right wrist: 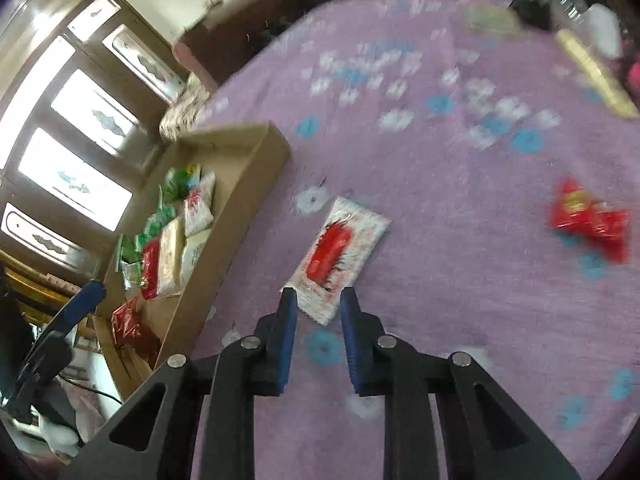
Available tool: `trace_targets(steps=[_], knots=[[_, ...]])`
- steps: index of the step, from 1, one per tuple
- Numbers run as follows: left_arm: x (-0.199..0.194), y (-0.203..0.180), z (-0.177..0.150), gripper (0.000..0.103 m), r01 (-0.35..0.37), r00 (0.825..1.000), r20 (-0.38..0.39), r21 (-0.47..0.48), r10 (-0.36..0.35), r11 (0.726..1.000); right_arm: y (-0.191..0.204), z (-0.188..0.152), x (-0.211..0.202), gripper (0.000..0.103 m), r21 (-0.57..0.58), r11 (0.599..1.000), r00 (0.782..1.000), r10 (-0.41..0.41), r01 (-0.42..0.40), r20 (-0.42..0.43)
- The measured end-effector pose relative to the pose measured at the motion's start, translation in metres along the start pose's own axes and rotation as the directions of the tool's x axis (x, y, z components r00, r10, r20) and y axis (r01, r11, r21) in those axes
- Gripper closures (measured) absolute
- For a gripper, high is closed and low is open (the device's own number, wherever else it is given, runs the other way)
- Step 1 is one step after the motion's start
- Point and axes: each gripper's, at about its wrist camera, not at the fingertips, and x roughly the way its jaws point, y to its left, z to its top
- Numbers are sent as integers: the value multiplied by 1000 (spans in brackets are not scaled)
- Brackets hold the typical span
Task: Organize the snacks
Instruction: 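Grasp the red-and-white sausage packet with the left gripper while the right approaches a red candy packet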
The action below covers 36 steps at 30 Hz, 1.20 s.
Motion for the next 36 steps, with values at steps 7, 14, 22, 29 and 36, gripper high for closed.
trace_targets(steps=[7, 14, 22, 29, 36], knots=[[26, -25, -7, 24, 48, 997, -67, 54, -44, 997, -100, 15, -52, 54, 258, 940, 948, -271, 224, 165], [39, -41, -9, 24, 44, 994, -100, 80, -36, 996, -125, 42, -27, 46, 239, 927, 922, -336, 287, 194], [48, -44, -10, 24, 16, 993, -120, 91, -5, 996, -121, 24, -5, 43, 175, 970, 977, -189, 170, 98], [73, -65, -5, 24, -5, 985, -167, 185, 36, 983, -89, 15, 7, 68, 22, 928, 920, -372, 372, 124], [128, -72, 11, 24, -53, 959, -257, 252, 120, 966, -87, -7, -12, 103, 47, 950, 941, -313, 309, 129]])
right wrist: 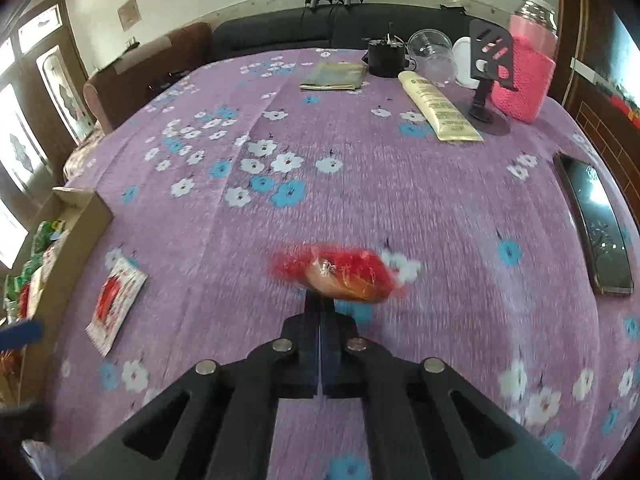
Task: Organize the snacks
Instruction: 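Grasp the red-and-white sausage packet with the left gripper while the right approaches a red candy packet, then grasp the red gold-lettered candy packet with the right gripper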
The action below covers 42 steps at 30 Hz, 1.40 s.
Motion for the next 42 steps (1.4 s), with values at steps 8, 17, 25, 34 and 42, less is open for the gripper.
trace_targets(steps=[8, 17, 25, 34, 42], knots=[[56, -2, 26, 25, -139, 987, -71, 67, 143, 988, -14, 2, -23, 103, 57, 986, 987, 152, -155, 50], [58, 0, 24, 71, -116, 990, -73, 72, 121, 991, -75, 10, -14, 56, 271, 937, 973, 192, -221, 129], [41, -4, 24, 71, -69, 996, -51, 57, 72, 996, -42, 37, 13, 49, 59, 986, 987, 157, -159, 31], [3, 4, 18, 71, 27, 999, 17, -11, -27, 1000, -5, 17, 15, 78, -114, 993, 998, -35, 30, -43], [-59, 46, -12, 71, 67, 992, 119, -127, -52, 990, 6, 2, -20, 86, -32, 999, 1000, 1, -1, -4]])
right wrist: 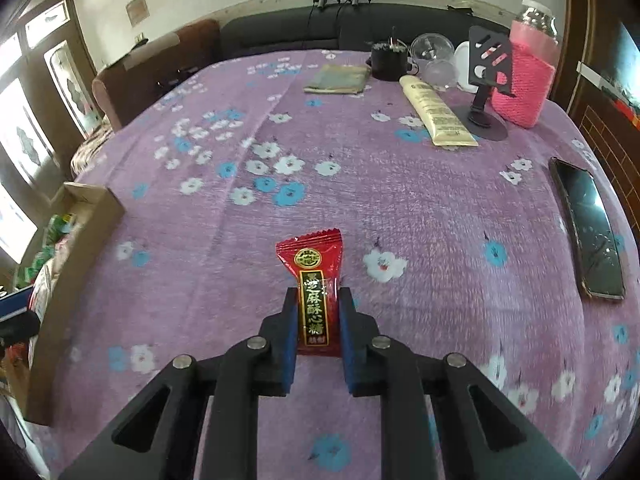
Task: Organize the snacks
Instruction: 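Grasp the red gold-lettered candy packet with the right gripper, then carry both packets into the cardboard tray and open both grippers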
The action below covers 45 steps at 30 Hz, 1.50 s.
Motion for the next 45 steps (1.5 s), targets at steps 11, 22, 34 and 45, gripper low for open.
trace_targets(steps=[11, 22, 34, 45], knots=[[-82, 115, -42, 70, -156, 977, 106, -225, 183, 962, 104, 4, -37, 86, -115, 983, 989, 147, -144, 20], [-76, 165, -56, 70, -247, 960, 59, -287, 275, 925, 229, 7, -13, 85, -227, 935, 962, 260, -273, -84], [-91, 165, -65, 42, -235, 957, 110, -258, 270, 937, 270, 50, 61, 84, -256, 957, 986, 108, -138, -127], [-127, 130, -64, 35, -244, 918, 269, -191, 290, 951, 249, 49, 7, 60, -202, 970, 988, 148, -137, 42]])
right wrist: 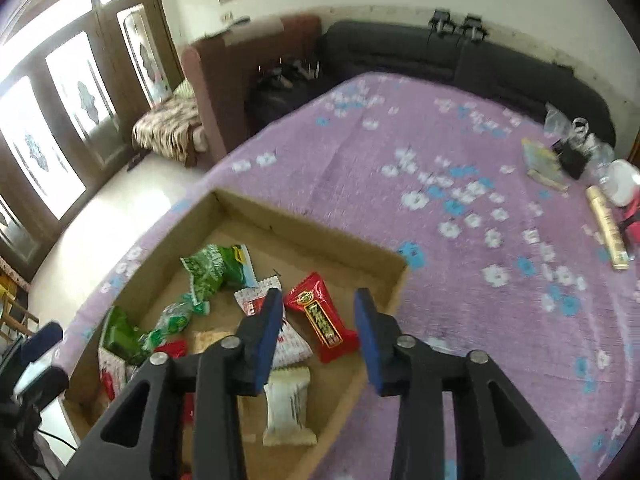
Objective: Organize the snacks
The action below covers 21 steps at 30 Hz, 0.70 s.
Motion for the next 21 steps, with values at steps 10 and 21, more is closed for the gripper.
trace_targets(steps=[10, 21], knots=[[-48, -66, -1, 16, -72, 978, 205, 150, 40, 986, -24, -59, -81, 43, 20, 998, 985, -57, 54, 163], [-123, -127, -7, 1, -225, 843, 525, 136, 122, 965, -47, -104, -123, 42, 8, 995, 968, -95, 96, 230]])
